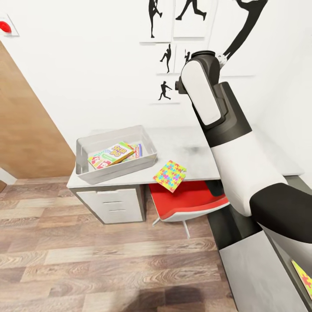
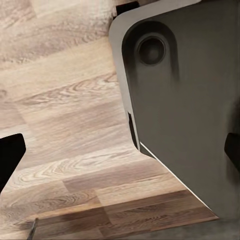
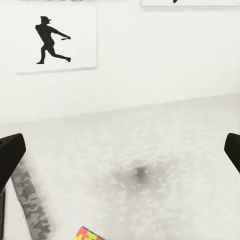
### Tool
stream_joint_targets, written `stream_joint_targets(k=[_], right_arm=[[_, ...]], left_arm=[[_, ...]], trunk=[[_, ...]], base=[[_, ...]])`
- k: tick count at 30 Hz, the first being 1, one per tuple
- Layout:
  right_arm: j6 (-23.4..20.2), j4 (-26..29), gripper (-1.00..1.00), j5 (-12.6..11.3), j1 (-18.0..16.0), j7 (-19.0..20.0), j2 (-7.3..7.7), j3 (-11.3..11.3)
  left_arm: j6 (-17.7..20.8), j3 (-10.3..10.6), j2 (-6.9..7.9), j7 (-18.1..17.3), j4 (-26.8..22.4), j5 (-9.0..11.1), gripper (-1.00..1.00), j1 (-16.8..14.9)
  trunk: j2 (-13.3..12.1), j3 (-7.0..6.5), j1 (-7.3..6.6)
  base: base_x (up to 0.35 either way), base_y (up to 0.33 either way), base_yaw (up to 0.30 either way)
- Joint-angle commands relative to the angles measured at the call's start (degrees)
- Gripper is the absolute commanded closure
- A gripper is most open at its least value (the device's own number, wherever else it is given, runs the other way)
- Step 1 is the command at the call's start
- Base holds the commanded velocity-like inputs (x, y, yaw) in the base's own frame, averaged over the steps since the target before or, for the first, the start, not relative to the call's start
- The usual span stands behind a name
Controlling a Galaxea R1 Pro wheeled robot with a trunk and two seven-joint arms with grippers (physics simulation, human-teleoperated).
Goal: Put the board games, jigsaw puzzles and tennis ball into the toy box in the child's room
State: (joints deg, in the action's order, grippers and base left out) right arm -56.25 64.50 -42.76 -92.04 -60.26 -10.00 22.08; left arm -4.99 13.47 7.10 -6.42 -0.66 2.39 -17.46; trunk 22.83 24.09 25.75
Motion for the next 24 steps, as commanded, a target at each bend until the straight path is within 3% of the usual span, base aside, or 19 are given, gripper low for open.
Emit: stream_joint_targets(k=[1,11,24], right_arm=[[-0.3,0.0,-1.0,-0.5,0.0,-0.6,0.0,0.1],[-0.3,0.1,-1.0,-0.4,0.1,-0.6,0.0,0.0],[-0.3,0.3,-1.0,-0.4,0.1,-0.6,0.0,0.1]], left_arm=[[-0.2,0.4,0.02,-0.2,0.0,0.3,-1.0,0.0],[-0.2,0.3,0.02,-0.2,0.0,0.3,-1.0,0.0],[-0.2,0.4,0.02,-0.2,0.0,0.2,-1.0,0.0]], trunk=[[0.1,-0.01,0.03],[0.1,-0.97,0.03],[0.1,-2.21,0.03]], base=[[0.016,0.0,0.0],[0.157,0.0,0.0],[0.023,0.0,0.0]])
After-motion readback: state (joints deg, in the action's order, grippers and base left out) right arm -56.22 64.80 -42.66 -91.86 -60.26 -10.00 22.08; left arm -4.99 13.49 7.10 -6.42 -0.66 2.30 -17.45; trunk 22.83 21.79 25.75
